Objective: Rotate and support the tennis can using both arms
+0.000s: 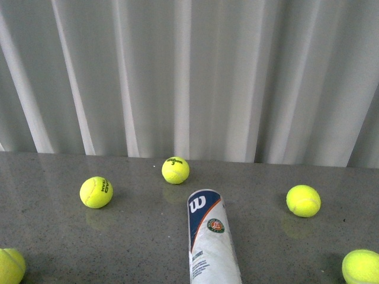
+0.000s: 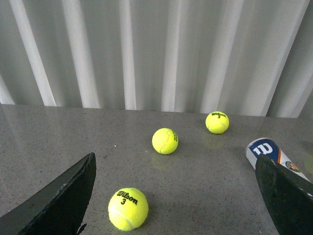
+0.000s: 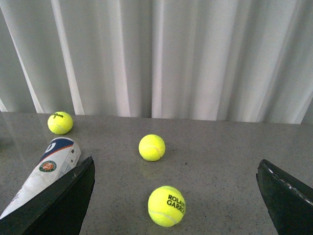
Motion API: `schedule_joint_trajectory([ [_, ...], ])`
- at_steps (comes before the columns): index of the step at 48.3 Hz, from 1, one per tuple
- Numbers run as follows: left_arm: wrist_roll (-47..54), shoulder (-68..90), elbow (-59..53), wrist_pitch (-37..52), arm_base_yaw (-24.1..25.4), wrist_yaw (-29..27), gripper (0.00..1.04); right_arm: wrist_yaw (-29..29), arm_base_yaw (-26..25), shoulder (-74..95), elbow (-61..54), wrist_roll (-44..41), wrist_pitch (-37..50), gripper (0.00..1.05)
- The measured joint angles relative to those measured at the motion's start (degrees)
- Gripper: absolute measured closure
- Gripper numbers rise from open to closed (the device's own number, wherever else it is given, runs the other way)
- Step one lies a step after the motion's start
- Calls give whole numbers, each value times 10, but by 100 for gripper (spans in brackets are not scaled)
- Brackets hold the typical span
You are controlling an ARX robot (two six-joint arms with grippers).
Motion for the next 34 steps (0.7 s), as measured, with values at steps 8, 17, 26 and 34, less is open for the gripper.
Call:
schedule_joint_trajectory([
  [8,0,0,0,0,0,0,7,0,0,0,0,0,0,7],
  [17,0,0,0,0,0,0,7,0,0,0,0,0,0,7],
  [26,0,0,0,0,0,0,7,0,0,0,0,0,0,7],
  [34,0,0,0,0,0,0,7,0,0,0,0,0,0,7],
])
